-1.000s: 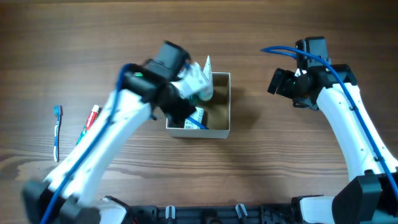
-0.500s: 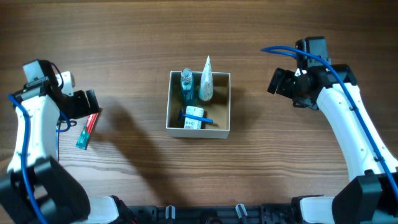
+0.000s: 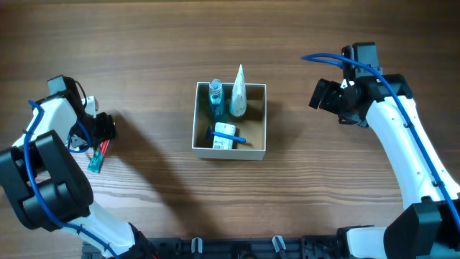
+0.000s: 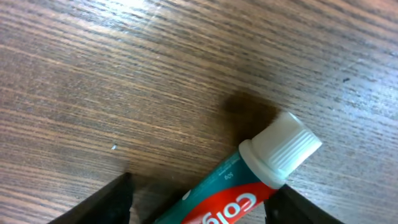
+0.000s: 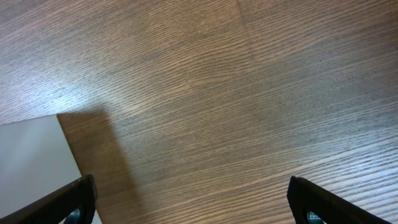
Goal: Pack container
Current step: 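Grasp the Colgate toothpaste tube with the left gripper, then place the toothpaste tube into the box with the left gripper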
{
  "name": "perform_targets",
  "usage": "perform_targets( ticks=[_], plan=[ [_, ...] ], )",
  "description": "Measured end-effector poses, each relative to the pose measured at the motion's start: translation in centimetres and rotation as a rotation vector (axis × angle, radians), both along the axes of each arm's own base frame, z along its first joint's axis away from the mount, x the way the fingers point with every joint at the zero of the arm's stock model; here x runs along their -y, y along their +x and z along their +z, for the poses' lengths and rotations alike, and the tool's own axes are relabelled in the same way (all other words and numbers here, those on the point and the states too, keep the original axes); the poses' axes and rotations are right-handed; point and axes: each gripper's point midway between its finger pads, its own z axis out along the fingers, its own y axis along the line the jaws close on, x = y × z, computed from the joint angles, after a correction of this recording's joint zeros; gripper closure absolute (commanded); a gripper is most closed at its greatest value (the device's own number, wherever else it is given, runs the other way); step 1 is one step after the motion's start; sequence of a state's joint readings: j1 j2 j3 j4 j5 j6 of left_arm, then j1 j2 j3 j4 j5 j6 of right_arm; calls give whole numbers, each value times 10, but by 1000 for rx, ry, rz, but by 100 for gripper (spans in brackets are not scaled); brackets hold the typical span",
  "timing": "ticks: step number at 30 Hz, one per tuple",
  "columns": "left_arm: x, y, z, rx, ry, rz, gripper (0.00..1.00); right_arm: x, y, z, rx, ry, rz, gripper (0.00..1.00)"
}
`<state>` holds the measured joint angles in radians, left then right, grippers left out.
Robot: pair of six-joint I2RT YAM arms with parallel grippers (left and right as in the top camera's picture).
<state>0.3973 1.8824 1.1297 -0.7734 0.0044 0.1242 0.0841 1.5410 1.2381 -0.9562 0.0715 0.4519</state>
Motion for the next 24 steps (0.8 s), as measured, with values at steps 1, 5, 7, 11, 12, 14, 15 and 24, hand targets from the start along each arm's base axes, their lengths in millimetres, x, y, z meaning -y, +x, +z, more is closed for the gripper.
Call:
perform_targets(
  ticks=[1,5,7,11,12,14,15,24],
  plan=[
    [0,0,0,-2,-1,6,58,0,0,0,0,0,0,1],
    [0,-2,0,-7,-5,9,85,0,0,0,-1,-1,3,1],
    [1,-2,0,-4,-13,6,88,0,0,0,-1,-1,3,1],
    [3,-2,2,-11,-27,22,93,0,0,0,-1,-1,3,1],
    [6,-5,3,-29,-39,23,93,0,0,0,-1,-1,3,1],
    [13,-6,13,-56,-54,12,92,0,0,0,-1,-1,3,1],
    [14,1,21,-39,-50,0,91,0,0,0,-2,-1,3,1],
    [168,46,197,496,14,-702,96,0,1,0,4,-1,3,1]
  ],
)
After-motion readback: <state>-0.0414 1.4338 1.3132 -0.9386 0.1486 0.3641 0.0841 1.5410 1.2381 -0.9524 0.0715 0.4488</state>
